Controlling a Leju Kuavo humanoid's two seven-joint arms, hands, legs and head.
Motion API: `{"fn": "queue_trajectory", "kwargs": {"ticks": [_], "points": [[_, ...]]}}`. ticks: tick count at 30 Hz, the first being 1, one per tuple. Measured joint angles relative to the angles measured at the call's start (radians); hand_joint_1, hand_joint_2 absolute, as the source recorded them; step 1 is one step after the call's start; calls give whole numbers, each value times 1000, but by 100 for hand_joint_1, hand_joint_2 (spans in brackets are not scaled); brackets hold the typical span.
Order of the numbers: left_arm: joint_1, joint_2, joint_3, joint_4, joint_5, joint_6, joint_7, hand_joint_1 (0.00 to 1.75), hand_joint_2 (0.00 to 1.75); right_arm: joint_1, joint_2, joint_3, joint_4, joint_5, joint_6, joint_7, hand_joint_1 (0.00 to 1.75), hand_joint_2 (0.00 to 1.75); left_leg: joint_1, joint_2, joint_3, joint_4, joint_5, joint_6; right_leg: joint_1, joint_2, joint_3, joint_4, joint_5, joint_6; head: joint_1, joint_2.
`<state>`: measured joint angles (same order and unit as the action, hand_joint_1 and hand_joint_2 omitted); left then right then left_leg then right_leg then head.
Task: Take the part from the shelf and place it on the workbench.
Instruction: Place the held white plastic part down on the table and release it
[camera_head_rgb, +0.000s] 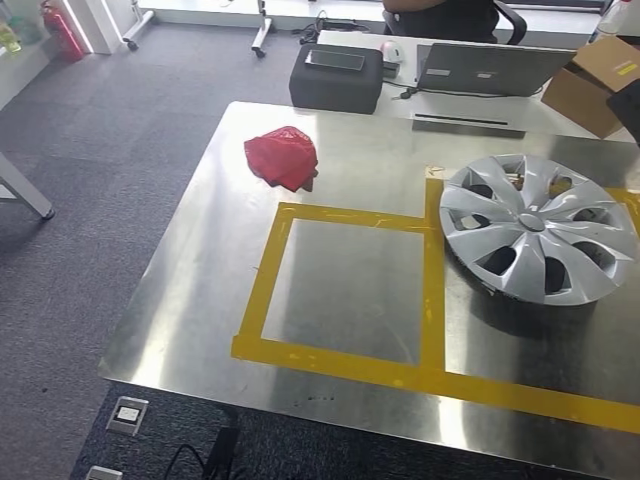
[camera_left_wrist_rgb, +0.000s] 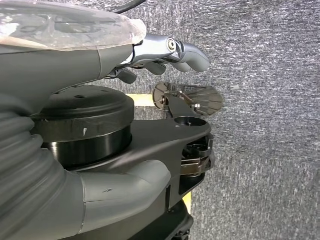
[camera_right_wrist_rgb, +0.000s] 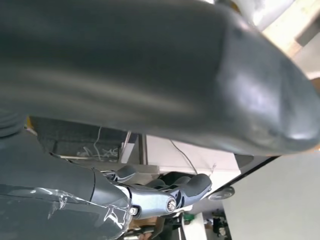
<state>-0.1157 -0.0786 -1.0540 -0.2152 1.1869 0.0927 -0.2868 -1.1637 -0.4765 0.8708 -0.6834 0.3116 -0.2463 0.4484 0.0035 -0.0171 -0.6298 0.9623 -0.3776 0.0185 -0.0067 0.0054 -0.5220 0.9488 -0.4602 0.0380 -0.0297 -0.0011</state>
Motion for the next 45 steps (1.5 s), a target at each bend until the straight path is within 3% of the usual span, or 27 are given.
{"fn": "queue_trajectory", "kwargs": {"ticks": [3,7,10,14,17,25,32,45], "points": [[0,0,0,0,9,4,-2,0,0,1,-3,-4,-7,-44,-39,-26,0,0,0,0,0,0,0,0,0,0,0,0,0,0,0,0],[0,0,-1,0,17,10,0,0,0,17,-12,-24,-47,-142,-78,-74,0,0,0,0,0,0,0,0,0,0,0,0,0,0,0,0],[0,3,-4,0,18,29,15,0,0,80,-30,-71,-162,-350,-89,-181,0,0,0,0,1,0,0,0,0,0,1,0,0,0,2,0],[-1,9,-5,0,19,36,29,0,0,195,-48,-139,-352,-668,-23,-348,0,0,0,1,2,0,0,0,0,1,1,0,0,0,2,0],[-1,16,-6,0,19,35,35,0,0,288,-62,-176,-508,-772,34,-404,0,0,0,0,3,-1,0,0,0,0,2,0,-1,-1,2,0],[-2,33,-9,0,14,32,34,0,0,516,-75,-222,-852,-794,157,-492,0,0,1,0,4,-2,-1,-1,0,0,3,0,-2,-2,2,0],[-5,46,-25,0,3,29,34,0,0,659,-58,-265,-1023,-800,240,-563,0,0,0,0,4,-3,-1,-1,0,-1,3,0,-3,-2,2,0],[-6,56,-31,0,1,29,34,0,0,738,-27,-310,-1113,-814,272,-586,0,0,0,0,5,-3,-1,-1,0,0,3,0,-3,-2,2,0]]}}
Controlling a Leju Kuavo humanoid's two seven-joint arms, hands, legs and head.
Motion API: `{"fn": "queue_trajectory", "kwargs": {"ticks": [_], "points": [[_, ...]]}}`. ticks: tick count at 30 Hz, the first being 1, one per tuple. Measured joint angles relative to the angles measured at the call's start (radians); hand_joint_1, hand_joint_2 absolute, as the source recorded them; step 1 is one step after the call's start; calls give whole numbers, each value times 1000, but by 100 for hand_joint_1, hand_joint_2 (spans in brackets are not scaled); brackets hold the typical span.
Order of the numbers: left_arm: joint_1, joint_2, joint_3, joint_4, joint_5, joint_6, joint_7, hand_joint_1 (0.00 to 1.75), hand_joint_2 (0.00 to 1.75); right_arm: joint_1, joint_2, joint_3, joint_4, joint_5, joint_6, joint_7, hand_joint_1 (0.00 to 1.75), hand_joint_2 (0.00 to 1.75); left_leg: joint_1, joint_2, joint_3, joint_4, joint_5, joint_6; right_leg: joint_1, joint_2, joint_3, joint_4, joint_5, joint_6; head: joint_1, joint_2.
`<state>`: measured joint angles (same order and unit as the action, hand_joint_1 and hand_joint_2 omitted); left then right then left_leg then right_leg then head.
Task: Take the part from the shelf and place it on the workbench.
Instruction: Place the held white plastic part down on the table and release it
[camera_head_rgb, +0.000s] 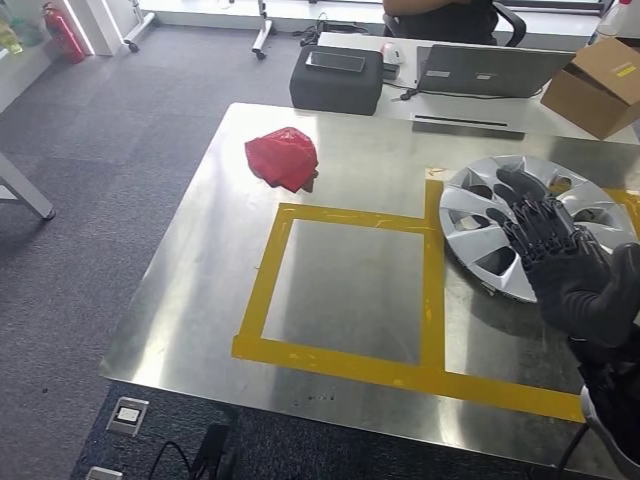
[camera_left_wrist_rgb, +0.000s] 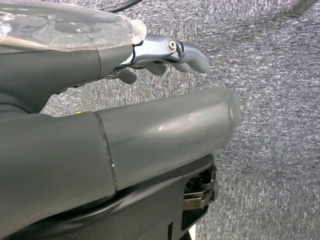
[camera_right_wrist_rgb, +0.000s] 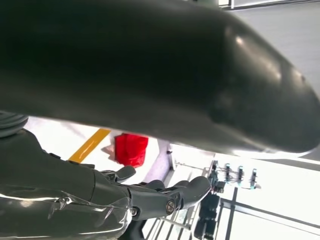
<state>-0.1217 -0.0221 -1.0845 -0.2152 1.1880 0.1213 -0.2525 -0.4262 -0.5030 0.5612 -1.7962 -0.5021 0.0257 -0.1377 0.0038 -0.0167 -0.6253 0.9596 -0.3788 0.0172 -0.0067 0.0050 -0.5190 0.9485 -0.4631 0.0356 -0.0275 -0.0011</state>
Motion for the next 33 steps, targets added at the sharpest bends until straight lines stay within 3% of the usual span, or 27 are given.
{"fn": "queue_trajectory", "kwargs": {"ticks": [18,27,29,32,33], "points": [[-2,5,-6,0,-18,-2,0,0,0,102,64,-25,-10,57,5,-13,0,0,-2,0,0,1,-2,0,-1,0,0,-1,-1,0,0,0],[-10,12,-25,0,-27,-3,4,0,0,133,97,-55,-20,89,-20,-25,0,0,-5,1,8,-2,-11,16,-8,0,9,-4,-7,13,0,0],[-11,12,-26,0,-28,-3,5,0,0,135,100,-62,-23,91,-21,-26,0,0,2,3,24,-20,-8,22,-9,0,-3,38,-35,19,2,0],[-13,12,-29,0,-29,-3,6,0,0,144,101,-67,-23,93,-22,-26,0,0,4,6,34,-26,-9,29,-13,0,-100,237,-128,28,6,0],[-13,12,-31,0,-29,-3,6,0,0,148,102,-68,-23,93,-22,-26,0,0,4,6,35,-26,-11,28,-15,0,-127,285,-140,31,6,0]]}}
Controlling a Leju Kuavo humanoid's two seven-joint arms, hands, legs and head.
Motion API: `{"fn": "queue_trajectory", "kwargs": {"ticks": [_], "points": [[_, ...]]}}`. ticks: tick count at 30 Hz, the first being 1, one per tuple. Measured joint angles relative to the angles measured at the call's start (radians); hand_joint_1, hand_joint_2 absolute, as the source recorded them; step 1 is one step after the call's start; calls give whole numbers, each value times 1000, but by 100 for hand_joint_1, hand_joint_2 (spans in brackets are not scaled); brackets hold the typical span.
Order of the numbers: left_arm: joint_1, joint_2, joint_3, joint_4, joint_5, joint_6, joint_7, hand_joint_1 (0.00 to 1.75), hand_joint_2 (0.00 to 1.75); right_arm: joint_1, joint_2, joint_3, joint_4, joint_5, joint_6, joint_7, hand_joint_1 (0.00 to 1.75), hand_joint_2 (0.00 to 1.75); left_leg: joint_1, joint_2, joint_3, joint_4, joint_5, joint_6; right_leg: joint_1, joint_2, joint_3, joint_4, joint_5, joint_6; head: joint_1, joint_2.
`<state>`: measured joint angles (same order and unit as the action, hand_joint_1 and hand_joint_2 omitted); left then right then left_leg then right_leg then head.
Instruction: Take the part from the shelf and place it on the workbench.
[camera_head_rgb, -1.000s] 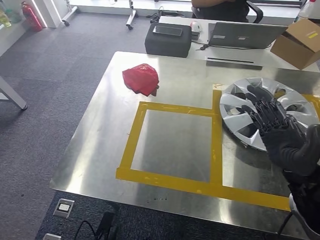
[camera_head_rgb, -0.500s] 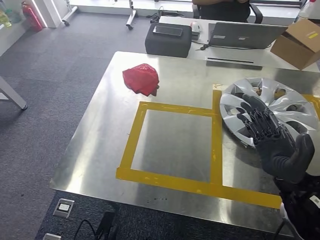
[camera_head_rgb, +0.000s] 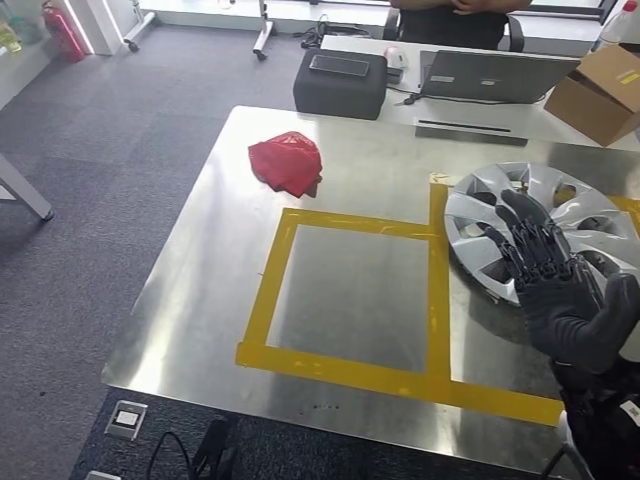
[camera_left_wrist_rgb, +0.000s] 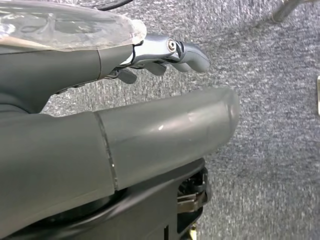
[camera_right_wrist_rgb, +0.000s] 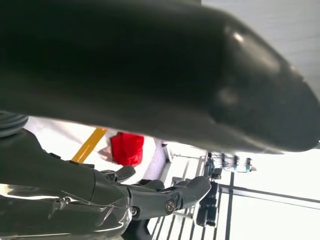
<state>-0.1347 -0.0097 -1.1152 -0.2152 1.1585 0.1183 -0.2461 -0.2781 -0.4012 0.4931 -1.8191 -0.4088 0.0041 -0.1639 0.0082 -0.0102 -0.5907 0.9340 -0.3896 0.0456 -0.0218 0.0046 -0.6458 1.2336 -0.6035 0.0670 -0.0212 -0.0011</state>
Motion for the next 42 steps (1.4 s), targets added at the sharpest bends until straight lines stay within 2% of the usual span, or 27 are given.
{"fn": "queue_trajectory", "kwargs": {"ticks": [1,2,4,5,7,10,12,14,15,16,17,19,21,22,24,26,27,29,30,31,32,33,35,36,38,40,42], "points": [[0,0,-1,0,0,0,1,0,0,3,0,-1,0,0,0,0,0,0,1,0,1,1,-2,-2,-2,0,-9,9,9,3,0,0],[0,0,-2,0,0,0,1,0,0,4,1,-3,0,0,-1,0,0,0,3,-1,2,3,-4,-5,-5,0,5,-26,38,5,0,0],[0,-1,-5,0,0,0,2,0,0,4,1,-5,0,0,-1,0,0,0,7,-2,4,13,-11,-16,-10,-2,70,-167,110,9,1,0],[0,0,-7,0,0,0,2,0,0,5,2,-5,0,0,-1,0,0,0,7,-3,4,20,-15,-23,-10,0,97,-225,133,6,1,0],[0,1,-10,0,0,0,2,0,0,6,4,-7,0,0,-1,0,0,0,5,-4,2,27,-17,-36,-6,6,116,-270,143,-7,-1,0],[0,2,-12,0,0,0,2,0,0,6,7,-11,-2,0,-1,0,0,0,10,-3,-1,35,-23,-51,-4,8,116,-273,150,-31,-4,0],[-1,2,-12,0,0,0,2,0,0,5,10,-12,-4,0,-1,0,0,0,12,0,-37,115,-71,-58,-6,4,118,-277,154,-44,-8,0],[0,2,-13,0,0,0,2,0,0,6,12,-12,-4,0,-1,0,0,0,12,2,-105,257,-139,-63,-4,1,116,-277,155,-49,-11,0],[1,2,-13,0,0,0,2,0,0,6,13,-12,-4,0,-1,0,0,0,12,2,-131,311,-157,-65,-2,1,115,-277,155,-50,-12,0],[1,2,-14,0,0,0,3,0,0,7,13,-12,-4,-1,1,1,0,0,12,2,-140,331,-156,-64,0,1,115,-276,155,-50,-12,0],[1,2,-14,0,-1,0,4,0,0,7,14,-12,-4,-4,5,2,0,0,12,2,-129,309,-137,-61,1,1,115,-276,154,-50,-13,0],[-1,3,-15,0,-1,-1,6,0,0,7,16,-12,-4,-10,14,3,0,0,8,2,-58,170,-71,-48,4,2,118,-276,153,-49,-13,0],[-2,5,-15,0,-1,-2,8,0,0,6,18,-13,-4,-14,21,4,0,0,2,2,-1,54,-31,-37,9,4,118,-275,151,-44,-13,0],[-3,5,-16,0,-1,-2,9,0,0,6,18,-13,-4,-14,24,6,0,0,-1,1,8,33,-27,-34,10,4,118,-275,150,-40,-13,0],[-3,5,-16,0,-1,-2,9,0,0,5,18,-13,-4,-14,26,10,0,0,-2,2,9,26,-25,-29,11,5,118,-278,150,-30,-11,0],[-3,5,-17,0,-1,-1,9,0,0,3,18,-13,-5,-14,26,11,0,0,2,3,12,15,-18,-19,9,4,111,-256,128,-20,-9,0],[-4,4,-17,0,-1,-1,9,0,0,2,18,-13,-5,-14,26,12,0,0,4,4,13,9,-15,-13,8,3,96,-216,98,-15,-7,0],[-4,4,-17,0,-1,-2,9,0,0,2,18,-12,-4,-14,26,13,0,0,2,4,11,7,-12,-7,5,1,44,-83,21,-8,-3,0],[-3,4,-17,0,-1,-2,9,0,0,4,19,-12,-4,-14,26,13,0,0,1,4,9,8,-11,-6,5,1,21,-22,-5,-5,-3,0],[-2,4,-17,0,-1,-2,10,0,0,5,19,-11,-3,-14,26,13,0,0,1,4,8,9,-11,-6,4,1,12,9,-11,-3,-2,0],[-2,4,-17,0,-1,-2,10,0,0,6,19,-11,-3,-14,26,14,0,0,0,4,7,10,-10,-6,3,1,23,-1,5,-2,-2,0],[-1,4,-17,0,-1,-2,10,0,0,6,19,-11,-3,-14,26,14,0,0,0,4,6,13,-10,-6,3,0,53,-50,36,-2,-2,0],[-1,3,-18,0,-1,-3,11,0,0,5,19,-12,-3,-14,26,14,0,0,1,4,4,19,-10,-9,2,-1,128,-187,94,-4,-2,0],[-1,3,-18,0,-1,-4,11,0,0,5,19,-12,-3,-14,26,14,0,0,-1,3,2,22,-9,-12,3,-1,157,-238,107,-7,-2,0],[-1,3,-18,0,-1,-5,11,0,0,5,19,-12,-3,-14,26,13,0,0,-3,2,-1,26,-5,-22,8,0,173,-276,112,-17,-3,0],[0,3,-18,0,-2,-7,12,0,0,5,19,-13,-3,-14,26,13,0,0,-5,1,-5,25,4,-35,10,2,166,-279,120,-30,-4,0],[0,4,-18,0,-3,-7,12,0,0,4,20,-13,-3,-14,26,13,0,0,-3,2,-18,44,-12,-47,6,-1,157,-286,132,-45,-6,0]]}}
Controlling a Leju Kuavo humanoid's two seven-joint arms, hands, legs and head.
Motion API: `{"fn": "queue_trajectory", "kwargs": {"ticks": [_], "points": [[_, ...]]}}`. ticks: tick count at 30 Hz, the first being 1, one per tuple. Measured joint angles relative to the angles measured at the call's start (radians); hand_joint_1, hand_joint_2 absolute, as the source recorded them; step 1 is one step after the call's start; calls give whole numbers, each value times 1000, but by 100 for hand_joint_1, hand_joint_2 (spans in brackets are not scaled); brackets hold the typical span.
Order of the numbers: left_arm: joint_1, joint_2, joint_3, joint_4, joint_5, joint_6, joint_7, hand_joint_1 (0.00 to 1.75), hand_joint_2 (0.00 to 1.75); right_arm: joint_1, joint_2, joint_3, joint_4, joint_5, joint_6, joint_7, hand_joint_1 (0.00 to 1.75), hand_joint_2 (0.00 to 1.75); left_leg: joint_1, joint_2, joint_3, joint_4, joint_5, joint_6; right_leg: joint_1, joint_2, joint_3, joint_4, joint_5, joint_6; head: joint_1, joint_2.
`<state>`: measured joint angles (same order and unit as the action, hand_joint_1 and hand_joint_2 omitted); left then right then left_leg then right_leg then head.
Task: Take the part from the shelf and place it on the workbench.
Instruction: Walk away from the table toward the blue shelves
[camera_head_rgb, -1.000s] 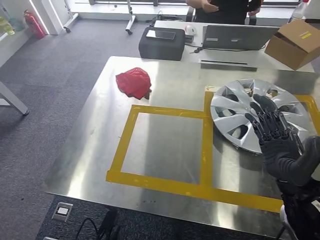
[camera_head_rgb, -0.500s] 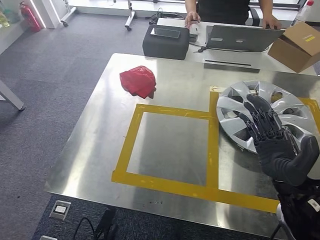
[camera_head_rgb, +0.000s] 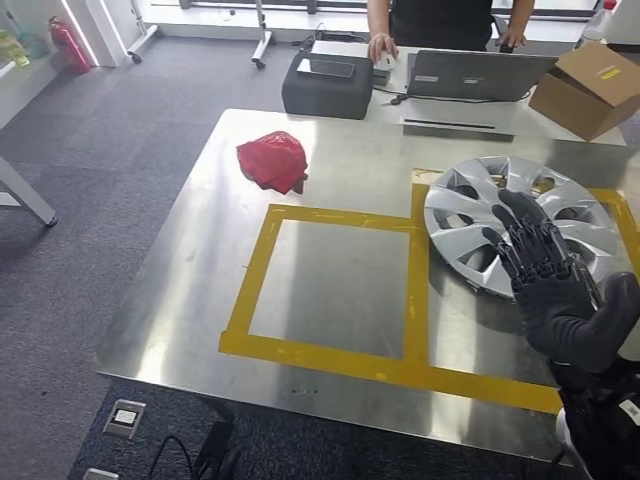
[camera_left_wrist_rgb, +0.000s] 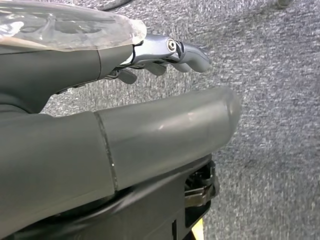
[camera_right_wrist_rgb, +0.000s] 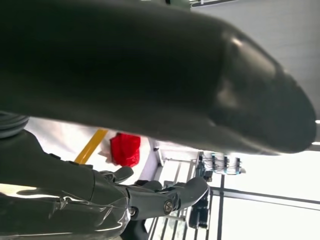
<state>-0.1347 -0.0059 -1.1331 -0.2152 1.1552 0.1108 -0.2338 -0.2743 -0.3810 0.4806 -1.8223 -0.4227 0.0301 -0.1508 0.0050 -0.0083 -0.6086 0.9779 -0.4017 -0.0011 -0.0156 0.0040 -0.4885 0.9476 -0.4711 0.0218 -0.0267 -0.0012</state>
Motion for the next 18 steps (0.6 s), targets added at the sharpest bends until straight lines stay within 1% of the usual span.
{"fn": "queue_trajectory", "kwargs": {"ticks": [1,2,3,4,5,6,9,12,13,15,16,17,18], "points": [[0,0,0,0,0,0,0,0,0,0,2,0,0,0,0,0,0,0,1,0,-17,36,-31,-6,-3,-2,-6,-3,8,-8,-2,0],[0,0,0,0,0,0,0,0,0,-1,3,0,0,0,0,0,0,0,3,1,-42,93,-74,-11,-3,-5,-14,-4,15,-13,-4,0],[0,0,0,0,0,0,0,0,0,0,5,0,0,0,0,0,0,0,5,1,-70,164,-120,-16,-3,-6,-23,-4,21,-17,-6,0],[0,0,0,0,0,-1,0,0,0,1,5,0,0,0,0,0,0,0,6,1,-92,223,-154,-20,-3,-7,-30,-4,26,-19,-7,0],[1,0,0,0,0,-1,0,0,0,1,5,0,0,0,0,0,0,0,7,1,-106,262,-174,-22,-2,-8,-35,-4,29,-20,-8,0],[1,0,0,0,0,-1,0,0,0,1,5,0,0,0,0,0,0,0,7,1,-113,280,-182,-23,-2,-8,-38,-4,31,-20,-8,0],[1,0,0,0,0,-1,0,0,0,1,5,0,0,0,0,0,0,0,7,1,-113,283,-183,-23,-2,-8,-38,-4,31,-20,-7,0],[1,0,0,0,0,-1,0,0,0,1,5,1,0,0,0,0,0,0,8,1,-116,302,-186,-25,-2,-8,-44,-4,35,-20,-7,0],[1,0,0,0,0,-1,0,0,0,1,5,1,0,0,0,0,0,0,8,1,-72,245,-161,-23,-2,-8,-51,-3,41,-17,-8,0],[0,0,0,0,0,-1,0,0,0,1,6,0,0,0,0,0,0,0,4,0,43,76,-101,-6,0,-7,-65,-1,59,0,-10,0],[0,1,0,0,0,-1,0,0,0,1,7,0,0,0,0,0,0,0,3,-1,98,-11,-70,5,1,-6,-72,-1,69,11,-10,0],[-1,0,0,0,0,-1,0,0,0,1,7,0,0,0,0,0,0,0,2,0,108,-37,-62,17,2,-6,-75,1,72,20,-10,0],[-1,0,0,0,0,-1,0,0,0,1,7,0,0,0,0,0,0,0,4,1,103,-40,-57,25,1,-5,-82,12,59,26,-8,0]]}}
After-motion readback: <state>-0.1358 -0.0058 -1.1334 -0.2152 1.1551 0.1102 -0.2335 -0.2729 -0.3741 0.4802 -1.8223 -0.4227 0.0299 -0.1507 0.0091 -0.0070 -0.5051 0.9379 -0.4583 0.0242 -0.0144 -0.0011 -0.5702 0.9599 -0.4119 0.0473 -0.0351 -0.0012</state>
